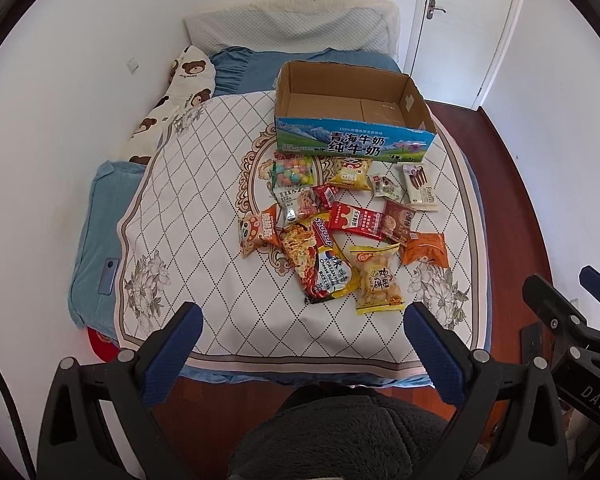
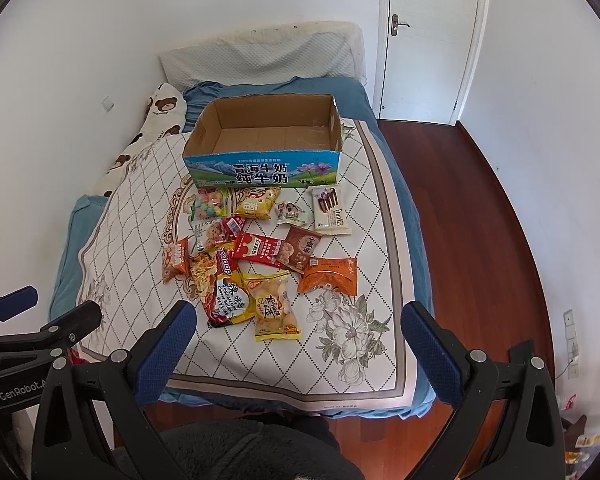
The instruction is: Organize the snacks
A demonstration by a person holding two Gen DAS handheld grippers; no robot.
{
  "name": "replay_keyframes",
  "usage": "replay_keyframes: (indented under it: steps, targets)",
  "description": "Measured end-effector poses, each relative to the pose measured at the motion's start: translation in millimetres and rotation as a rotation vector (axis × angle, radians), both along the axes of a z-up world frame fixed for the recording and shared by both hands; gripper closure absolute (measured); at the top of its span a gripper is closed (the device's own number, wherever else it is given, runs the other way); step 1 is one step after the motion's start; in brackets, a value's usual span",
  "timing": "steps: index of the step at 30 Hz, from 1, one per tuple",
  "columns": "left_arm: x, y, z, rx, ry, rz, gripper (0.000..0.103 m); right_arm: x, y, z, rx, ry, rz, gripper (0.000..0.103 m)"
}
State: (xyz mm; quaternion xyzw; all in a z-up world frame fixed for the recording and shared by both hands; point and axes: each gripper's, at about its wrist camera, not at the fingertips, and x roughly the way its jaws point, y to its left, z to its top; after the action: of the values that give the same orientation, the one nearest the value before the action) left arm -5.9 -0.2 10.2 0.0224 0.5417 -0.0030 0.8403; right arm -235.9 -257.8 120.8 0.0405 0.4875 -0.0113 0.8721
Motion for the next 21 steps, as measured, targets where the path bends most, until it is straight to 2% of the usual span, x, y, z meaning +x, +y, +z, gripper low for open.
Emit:
replay_keyframes:
  steps: [21]
  targets:
    - [0.8, -6.1, 1.2, -0.001, -0.001, -0.003, 0.000, -5.4, -5.6, 5.0, 0.005, -0.019, 0.016, 0.000]
